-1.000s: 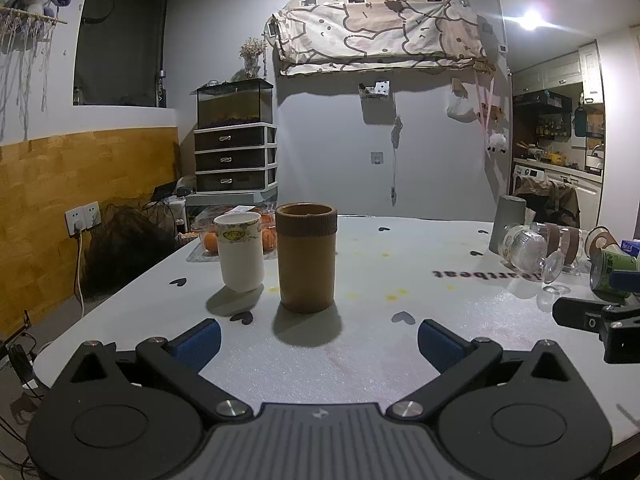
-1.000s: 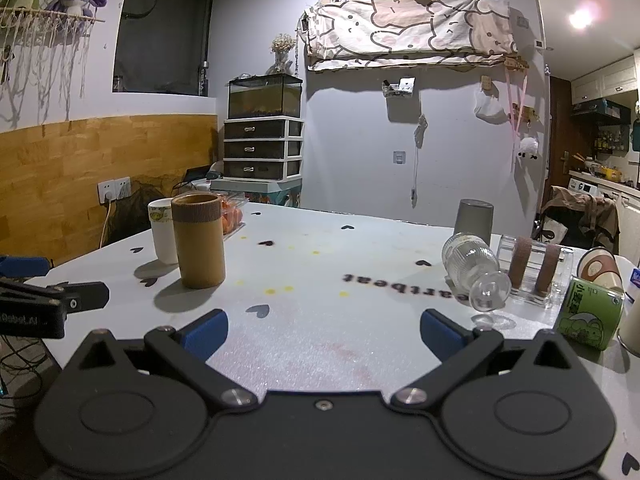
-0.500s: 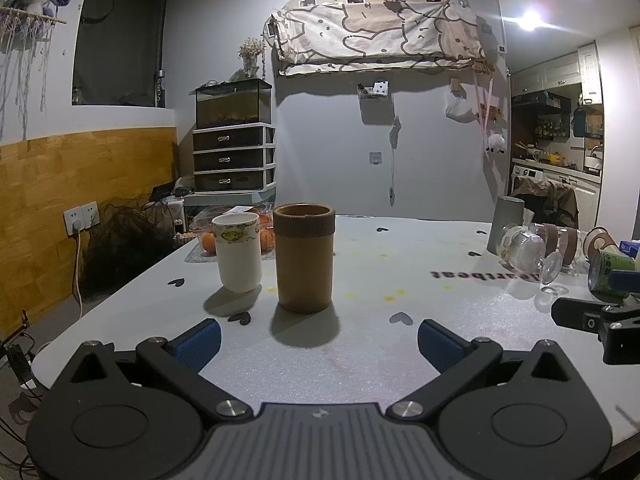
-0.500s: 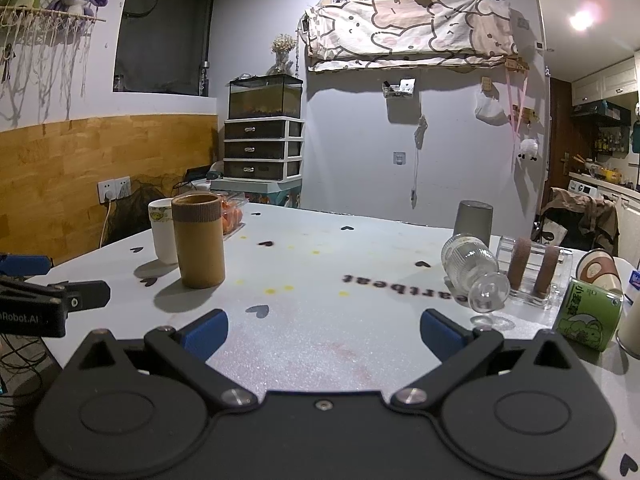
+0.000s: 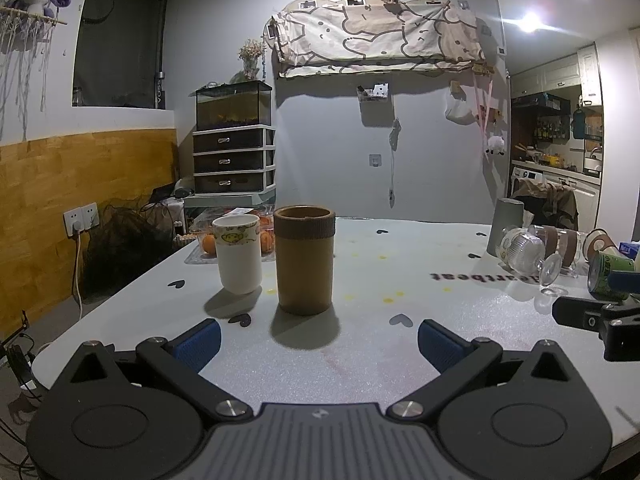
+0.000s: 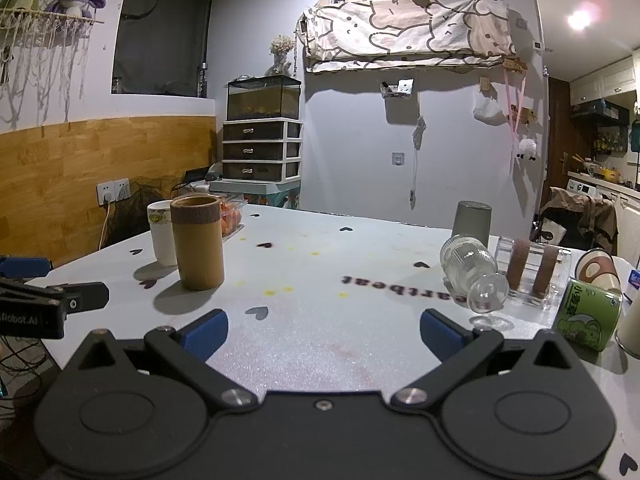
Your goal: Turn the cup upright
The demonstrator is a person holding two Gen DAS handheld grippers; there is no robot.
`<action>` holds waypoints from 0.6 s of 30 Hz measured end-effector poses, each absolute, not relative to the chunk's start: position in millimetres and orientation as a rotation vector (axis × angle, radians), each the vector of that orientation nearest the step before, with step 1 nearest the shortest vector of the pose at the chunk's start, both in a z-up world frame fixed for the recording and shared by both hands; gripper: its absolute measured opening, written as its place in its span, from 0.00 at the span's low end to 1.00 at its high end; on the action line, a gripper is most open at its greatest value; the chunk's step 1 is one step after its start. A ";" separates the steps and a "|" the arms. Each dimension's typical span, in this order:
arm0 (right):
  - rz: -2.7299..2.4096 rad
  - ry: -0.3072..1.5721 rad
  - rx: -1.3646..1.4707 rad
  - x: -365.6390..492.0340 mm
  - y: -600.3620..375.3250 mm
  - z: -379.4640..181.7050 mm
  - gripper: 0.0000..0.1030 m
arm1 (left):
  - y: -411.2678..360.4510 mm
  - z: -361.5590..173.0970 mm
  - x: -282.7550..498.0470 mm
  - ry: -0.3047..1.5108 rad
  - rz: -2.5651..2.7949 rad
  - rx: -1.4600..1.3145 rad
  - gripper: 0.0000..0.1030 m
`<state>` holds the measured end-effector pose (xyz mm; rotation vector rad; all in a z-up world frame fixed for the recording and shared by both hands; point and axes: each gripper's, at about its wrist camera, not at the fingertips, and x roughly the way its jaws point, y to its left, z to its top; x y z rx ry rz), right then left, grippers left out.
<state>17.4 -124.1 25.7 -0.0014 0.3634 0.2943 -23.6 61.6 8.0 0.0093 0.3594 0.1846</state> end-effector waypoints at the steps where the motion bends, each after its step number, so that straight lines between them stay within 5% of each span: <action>1: 0.294 0.363 0.000 17.1 -124.5 25.9 1.00 | 62.2 8.3 -23.7 0.360 0.185 0.009 1.00; 18: 0.291 0.369 0.004 16.5 -127.8 25.9 1.00 | 61.7 7.7 -24.1 0.361 0.182 0.009 1.00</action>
